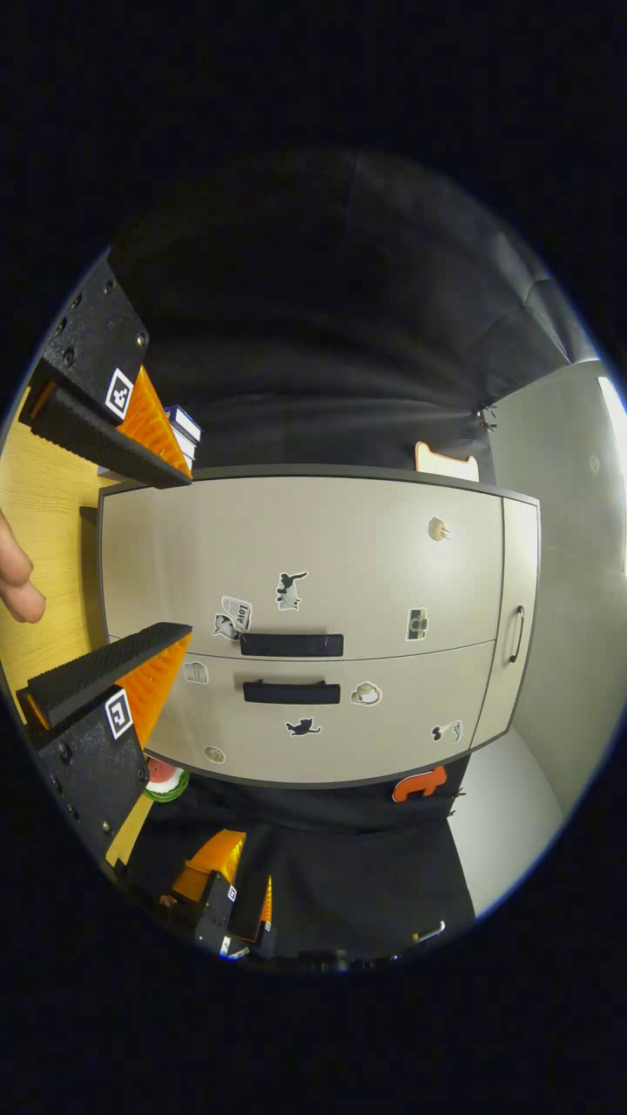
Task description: Open the right door of the double-door shoe cabinet with the right hand, and open the left door with the left hand.
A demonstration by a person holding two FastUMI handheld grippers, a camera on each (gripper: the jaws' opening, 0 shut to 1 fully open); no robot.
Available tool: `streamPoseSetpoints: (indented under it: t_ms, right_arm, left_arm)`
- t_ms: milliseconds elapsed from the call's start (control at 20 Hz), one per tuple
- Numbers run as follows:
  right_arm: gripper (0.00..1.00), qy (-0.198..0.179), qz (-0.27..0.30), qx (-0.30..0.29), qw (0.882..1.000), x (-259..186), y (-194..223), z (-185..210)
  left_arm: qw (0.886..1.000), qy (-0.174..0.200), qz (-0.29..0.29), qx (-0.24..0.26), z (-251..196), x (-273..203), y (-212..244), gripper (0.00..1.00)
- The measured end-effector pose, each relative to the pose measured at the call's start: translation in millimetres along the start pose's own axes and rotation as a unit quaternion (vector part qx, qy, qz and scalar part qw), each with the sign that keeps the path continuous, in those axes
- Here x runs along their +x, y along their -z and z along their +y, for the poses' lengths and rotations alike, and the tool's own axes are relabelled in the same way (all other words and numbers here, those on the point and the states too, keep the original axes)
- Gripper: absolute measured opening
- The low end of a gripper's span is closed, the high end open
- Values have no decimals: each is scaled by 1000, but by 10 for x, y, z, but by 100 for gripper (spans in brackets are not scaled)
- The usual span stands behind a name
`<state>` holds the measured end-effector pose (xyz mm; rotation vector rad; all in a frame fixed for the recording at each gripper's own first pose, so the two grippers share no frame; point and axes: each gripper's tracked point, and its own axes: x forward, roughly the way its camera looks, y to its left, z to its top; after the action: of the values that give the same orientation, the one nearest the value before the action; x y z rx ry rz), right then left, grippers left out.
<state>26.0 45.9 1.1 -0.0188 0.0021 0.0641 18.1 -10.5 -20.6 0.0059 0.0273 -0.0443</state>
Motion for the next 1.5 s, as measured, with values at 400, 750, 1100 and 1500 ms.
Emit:
streamPoseSetpoints:
  t_ms: [400, 750, 1100, 1500]
  right_arm:
    - [95, -19, 12, 21, 1000, 435, -85, 336]
    - [94, -38, 5, 45, 998, 903, -364, 728]
    - [94, -50, -3, 60, 997, 1516, -553, 1082]
    - [94, -70, -8, 81, 994, 1831, -625, 1333]
  left_arm:
    - [1000, 5, 0, -4, 96, -4, 77, 96]
    - [1000, 5, -2, -9, 190, -76, 88, 97]
    - [1000, 5, 2, -9, 282, -163, 178, 97]
    - [1000, 9, 7, -7, 319, -216, 263, 96]
